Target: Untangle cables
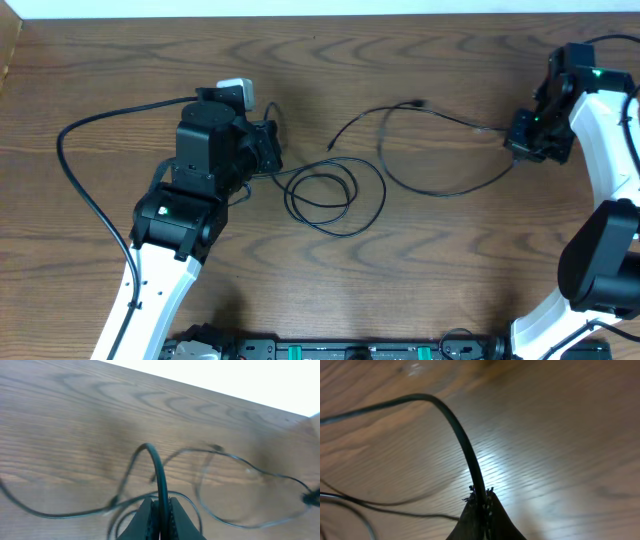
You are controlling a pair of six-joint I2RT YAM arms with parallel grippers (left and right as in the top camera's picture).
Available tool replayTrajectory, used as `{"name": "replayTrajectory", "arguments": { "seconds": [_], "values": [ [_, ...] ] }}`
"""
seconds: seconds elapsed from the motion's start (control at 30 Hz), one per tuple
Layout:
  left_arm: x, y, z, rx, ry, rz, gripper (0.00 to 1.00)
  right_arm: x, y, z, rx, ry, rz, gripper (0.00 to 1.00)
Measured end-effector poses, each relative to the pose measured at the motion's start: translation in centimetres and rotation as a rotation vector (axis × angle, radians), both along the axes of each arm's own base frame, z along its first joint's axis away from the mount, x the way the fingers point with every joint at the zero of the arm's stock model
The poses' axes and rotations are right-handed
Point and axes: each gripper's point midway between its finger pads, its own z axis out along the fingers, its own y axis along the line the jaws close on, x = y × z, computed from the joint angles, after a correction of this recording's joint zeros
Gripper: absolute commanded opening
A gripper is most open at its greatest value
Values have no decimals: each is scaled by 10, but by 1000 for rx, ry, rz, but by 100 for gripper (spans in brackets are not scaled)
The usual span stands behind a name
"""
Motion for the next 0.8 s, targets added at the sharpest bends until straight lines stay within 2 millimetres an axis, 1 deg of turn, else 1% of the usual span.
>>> {"name": "replayTrajectory", "arguments": {
  "seconds": [0.23, 0.33, 0.37, 0.4, 0.43, 0.5, 0.53, 0.57, 0.63, 0.7, 0.77, 0.8],
  "values": [
    [5, 17, 0, 55, -16, 83, 9, -24, -42, 2, -188, 89, -159, 1],
    [6, 20, -1, 64, -17, 99, 9, -23, -47, 2, -209, 81, -195, 1],
    [6, 20, -1, 63, -13, 104, 12, -18, -43, 2, -186, 63, -194, 1],
    [5, 21, -2, 66, -10, 106, 24, -16, -41, 1, -175, 53, -193, 1],
    [4, 21, -4, 71, -3, 106, 32, -9, -35, 1, -140, 29, -168, 1],
    [1, 23, -8, 78, 19, 110, 47, 4, -21, 0, -73, -18, -109, 1],
    [0, 23, -10, 77, 29, 113, 52, 8, -15, 0, -51, -33, -84, 1],
    [-2, 24, -13, 85, 41, 113, 58, 15, -5, 1, -15, -62, -38, 1],
    [-4, 26, -16, 89, 58, 119, 65, 25, 8, 3, 26, -101, 20, 1],
    [-7, 27, -21, 96, 80, 123, 68, 37, 20, 5, 53, -153, 70, 1],
    [-8, 27, -24, 98, 93, 124, 70, 49, 26, 9, 69, -204, 103, 1],
    [-7, 27, -25, 98, 98, 125, 73, 53, 27, 10, 71, -223, 110, 1]
  ]
}}
